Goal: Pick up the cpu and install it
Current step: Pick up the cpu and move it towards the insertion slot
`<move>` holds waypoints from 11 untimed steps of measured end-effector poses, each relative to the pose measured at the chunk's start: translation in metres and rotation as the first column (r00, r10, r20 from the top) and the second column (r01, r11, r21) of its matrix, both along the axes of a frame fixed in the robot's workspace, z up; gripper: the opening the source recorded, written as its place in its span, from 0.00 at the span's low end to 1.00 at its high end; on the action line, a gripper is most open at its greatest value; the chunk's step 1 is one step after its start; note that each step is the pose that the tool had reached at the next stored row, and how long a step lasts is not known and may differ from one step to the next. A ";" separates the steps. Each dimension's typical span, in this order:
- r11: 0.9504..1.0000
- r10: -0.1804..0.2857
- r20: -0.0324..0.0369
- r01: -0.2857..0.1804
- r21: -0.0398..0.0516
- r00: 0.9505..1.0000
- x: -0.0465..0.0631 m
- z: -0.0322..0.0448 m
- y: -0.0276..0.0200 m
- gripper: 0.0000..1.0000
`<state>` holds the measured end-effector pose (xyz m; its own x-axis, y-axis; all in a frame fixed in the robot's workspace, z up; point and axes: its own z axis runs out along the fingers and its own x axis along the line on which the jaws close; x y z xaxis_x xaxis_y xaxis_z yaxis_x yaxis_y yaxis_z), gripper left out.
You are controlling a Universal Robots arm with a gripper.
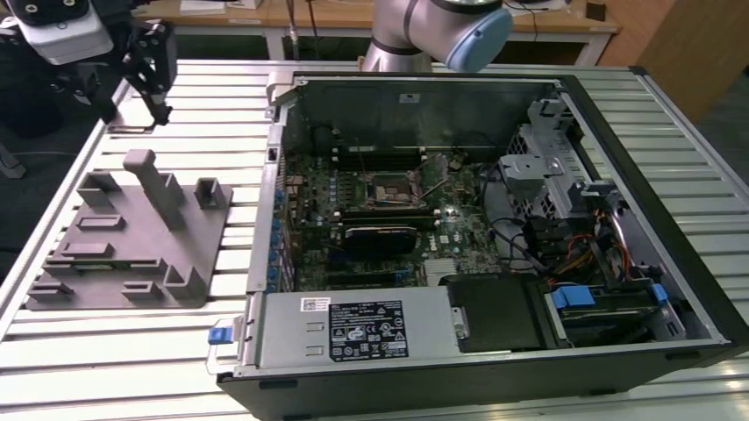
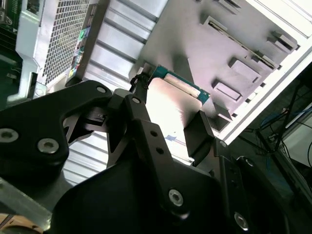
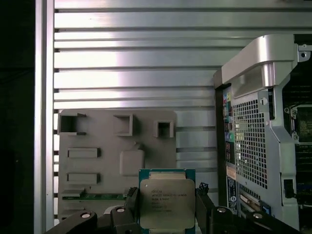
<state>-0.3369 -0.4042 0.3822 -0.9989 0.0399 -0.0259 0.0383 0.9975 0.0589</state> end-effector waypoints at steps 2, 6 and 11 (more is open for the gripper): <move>1.000 0.000 0.000 0.000 0.000 1.000 0.005 0.0000 0.0002 0.54; 1.000 0.000 0.000 0.000 0.000 1.000 0.015 0.0000 0.0007 0.54; 1.000 0.000 0.000 0.000 0.000 1.000 0.028 0.0000 0.0014 0.54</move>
<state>-0.3086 -0.4028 0.3822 -0.9989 0.0399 -0.0259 0.0384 0.9975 0.0590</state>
